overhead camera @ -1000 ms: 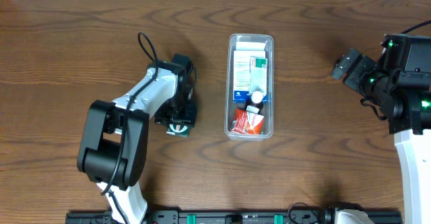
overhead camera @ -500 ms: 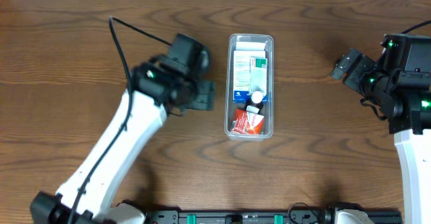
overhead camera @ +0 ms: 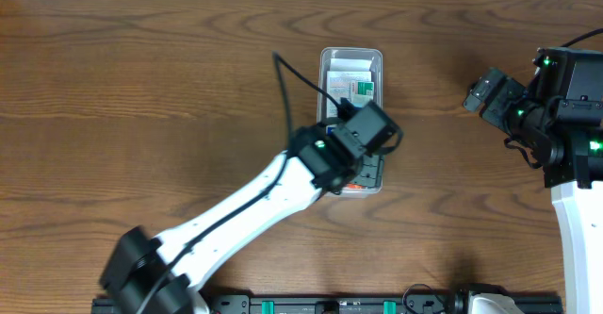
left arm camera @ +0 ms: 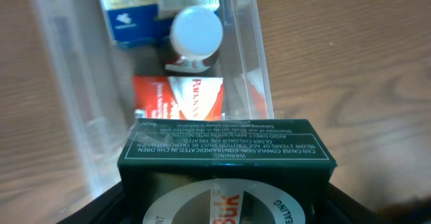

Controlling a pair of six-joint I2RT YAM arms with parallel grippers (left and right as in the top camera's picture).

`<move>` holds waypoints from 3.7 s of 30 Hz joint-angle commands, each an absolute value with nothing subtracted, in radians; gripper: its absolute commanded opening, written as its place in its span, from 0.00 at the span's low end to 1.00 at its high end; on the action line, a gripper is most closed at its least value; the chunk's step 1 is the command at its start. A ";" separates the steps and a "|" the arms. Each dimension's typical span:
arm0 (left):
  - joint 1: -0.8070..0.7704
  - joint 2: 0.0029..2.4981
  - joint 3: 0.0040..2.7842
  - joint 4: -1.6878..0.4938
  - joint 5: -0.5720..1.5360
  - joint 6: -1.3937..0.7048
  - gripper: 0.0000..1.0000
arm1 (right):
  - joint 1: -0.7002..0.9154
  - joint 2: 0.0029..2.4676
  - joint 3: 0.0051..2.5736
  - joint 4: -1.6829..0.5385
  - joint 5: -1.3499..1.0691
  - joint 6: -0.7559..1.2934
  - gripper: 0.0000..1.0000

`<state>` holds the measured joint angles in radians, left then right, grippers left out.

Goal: Pack container

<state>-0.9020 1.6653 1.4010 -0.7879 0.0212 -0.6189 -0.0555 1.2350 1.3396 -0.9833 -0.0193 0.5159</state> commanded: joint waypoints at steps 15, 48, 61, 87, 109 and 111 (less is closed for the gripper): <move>-0.909 1.803 1.407 -0.760 0.015 -0.739 0.94 | -0.059 1.234 1.341 -0.984 -0.019 0.526 0.99; -0.657 1.015 1.569 -1.264 -0.405 -0.244 0.98 | -0.059 1.235 1.341 -0.984 -0.019 0.526 0.99; -0.657 0.954 1.568 -1.275 -0.406 -0.091 0.98 | -0.059 1.235 1.341 -0.984 -0.019 0.526 0.99; -0.131 0.633 1.013 -0.822 -0.081 -0.083 0.98 | -0.059 1.235 1.341 -0.984 -0.019 0.526 0.99; -0.016 0.223 0.368 -0.531 -0.033 -0.083 0.98 | -0.059 1.235 1.341 -0.984 -0.019 0.526 0.99; -0.016 0.206 0.338 -0.517 -0.033 -0.083 0.98 | -0.059 1.235 1.341 -0.984 -0.019 0.526 0.99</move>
